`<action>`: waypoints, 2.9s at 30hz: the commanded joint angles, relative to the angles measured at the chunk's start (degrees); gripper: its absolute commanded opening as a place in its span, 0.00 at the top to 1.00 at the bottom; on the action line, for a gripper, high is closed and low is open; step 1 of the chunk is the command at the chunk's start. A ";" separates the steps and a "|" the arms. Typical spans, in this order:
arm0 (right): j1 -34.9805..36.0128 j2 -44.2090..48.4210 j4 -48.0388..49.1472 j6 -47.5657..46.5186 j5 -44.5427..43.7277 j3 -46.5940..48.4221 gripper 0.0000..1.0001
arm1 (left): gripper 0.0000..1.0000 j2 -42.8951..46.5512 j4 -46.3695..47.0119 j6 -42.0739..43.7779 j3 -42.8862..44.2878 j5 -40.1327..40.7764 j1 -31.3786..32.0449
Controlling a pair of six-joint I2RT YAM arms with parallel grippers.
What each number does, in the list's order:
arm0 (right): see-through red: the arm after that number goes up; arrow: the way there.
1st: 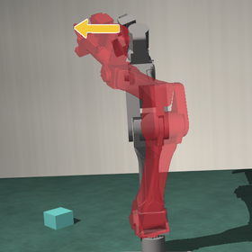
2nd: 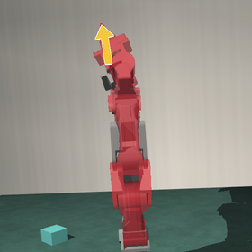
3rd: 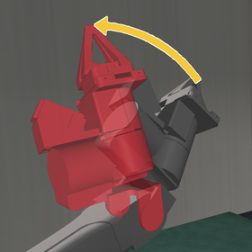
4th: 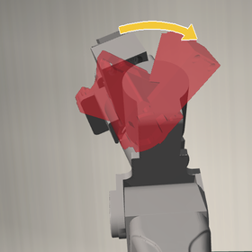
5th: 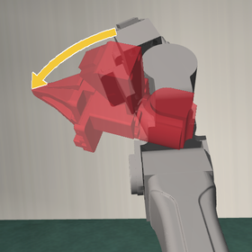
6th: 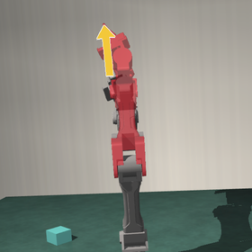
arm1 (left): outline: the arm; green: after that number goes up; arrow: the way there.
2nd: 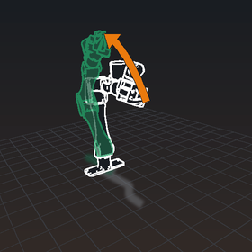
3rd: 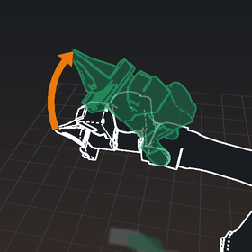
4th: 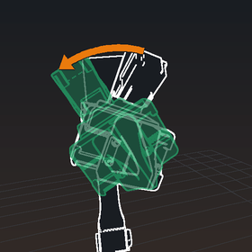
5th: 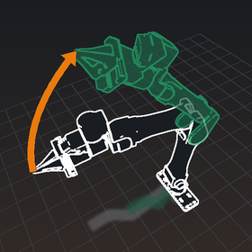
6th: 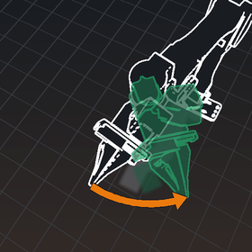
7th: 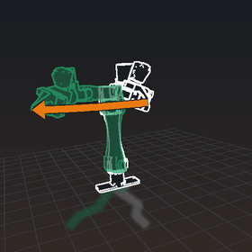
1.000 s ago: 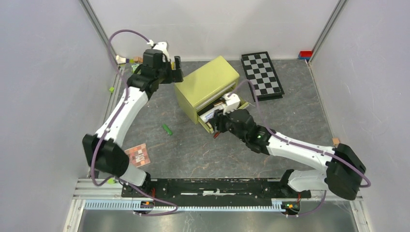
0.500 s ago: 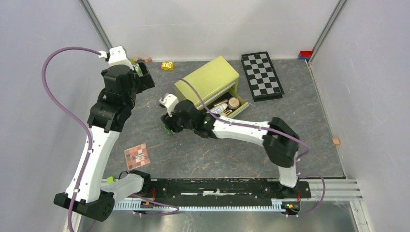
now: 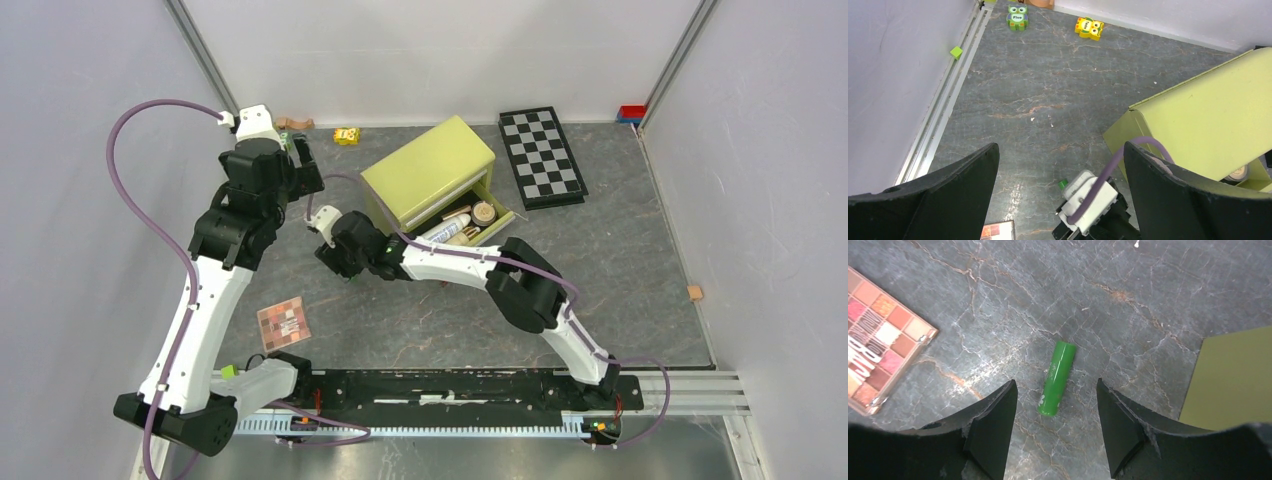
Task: Organize the makeup
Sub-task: Place the makeup in the drawer, then pick up the makeup from the center of the board, then place the makeup in the drawer.
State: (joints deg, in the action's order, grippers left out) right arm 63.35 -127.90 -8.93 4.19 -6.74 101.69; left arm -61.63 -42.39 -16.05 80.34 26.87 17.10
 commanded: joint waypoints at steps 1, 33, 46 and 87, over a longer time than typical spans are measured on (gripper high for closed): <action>0.17 -2.77 1.68 0.88 -0.62 3.51 0.35 | 0.00 0.51 0.68 -1.01 -0.03 -0.05 0.04; 0.11 7.90 11.91 4.08 0.62 -10.94 0.80 | 0.00 0.30 2.12 -0.64 -2.24 -0.59 0.04; -0.91 44.58 28.81 8.51 -7.32 -48.98 0.86 | 0.00 -1.31 4.61 -0.46 -3.52 -1.40 0.03; -23.36 37.66 15.95 70.80 -16.34 -48.34 1.00 | 0.00 -12.62 21.21 4.19 -9.06 -3.14 0.04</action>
State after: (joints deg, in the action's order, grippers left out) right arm 40.32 -87.96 3.44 71.20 -26.70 50.57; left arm -76.23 -24.99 -14.02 71.26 22.61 17.10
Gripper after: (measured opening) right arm 0.275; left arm 0.996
